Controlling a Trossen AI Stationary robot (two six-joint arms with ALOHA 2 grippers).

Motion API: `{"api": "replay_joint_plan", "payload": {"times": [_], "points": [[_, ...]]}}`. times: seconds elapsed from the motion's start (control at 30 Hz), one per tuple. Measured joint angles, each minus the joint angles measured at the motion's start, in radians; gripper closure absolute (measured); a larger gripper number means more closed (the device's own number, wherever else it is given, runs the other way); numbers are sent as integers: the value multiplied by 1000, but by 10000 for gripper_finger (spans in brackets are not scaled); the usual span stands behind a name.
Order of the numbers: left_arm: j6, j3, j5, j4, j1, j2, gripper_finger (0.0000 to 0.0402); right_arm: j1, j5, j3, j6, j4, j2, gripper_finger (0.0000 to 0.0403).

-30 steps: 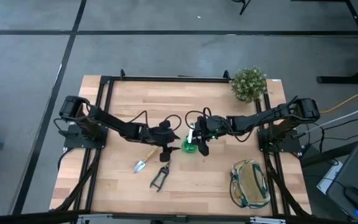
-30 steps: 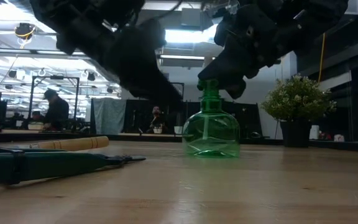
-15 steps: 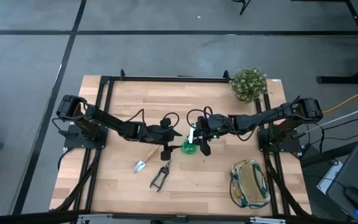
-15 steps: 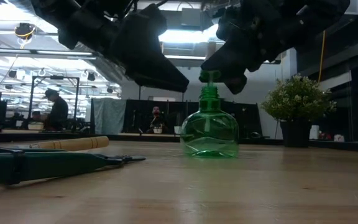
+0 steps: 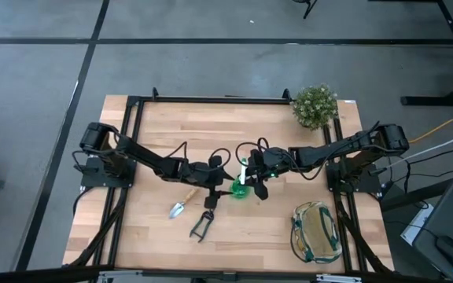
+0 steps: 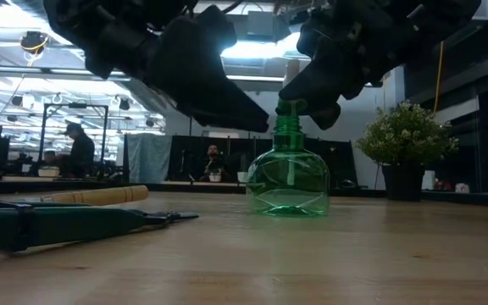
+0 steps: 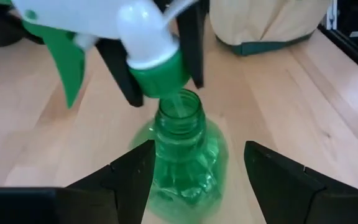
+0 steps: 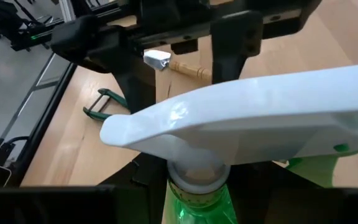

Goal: Pick & Place Garden tools in Gardening bag
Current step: Put the green spray bottle into the gardening bag

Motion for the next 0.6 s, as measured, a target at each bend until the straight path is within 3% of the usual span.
{"api": "replay_joint_plan", "payload": {"times": [0.6], "points": [[51, 124, -40, 2, 4, 153, 172, 0, 3, 0, -26, -35, 0, 252]]}}
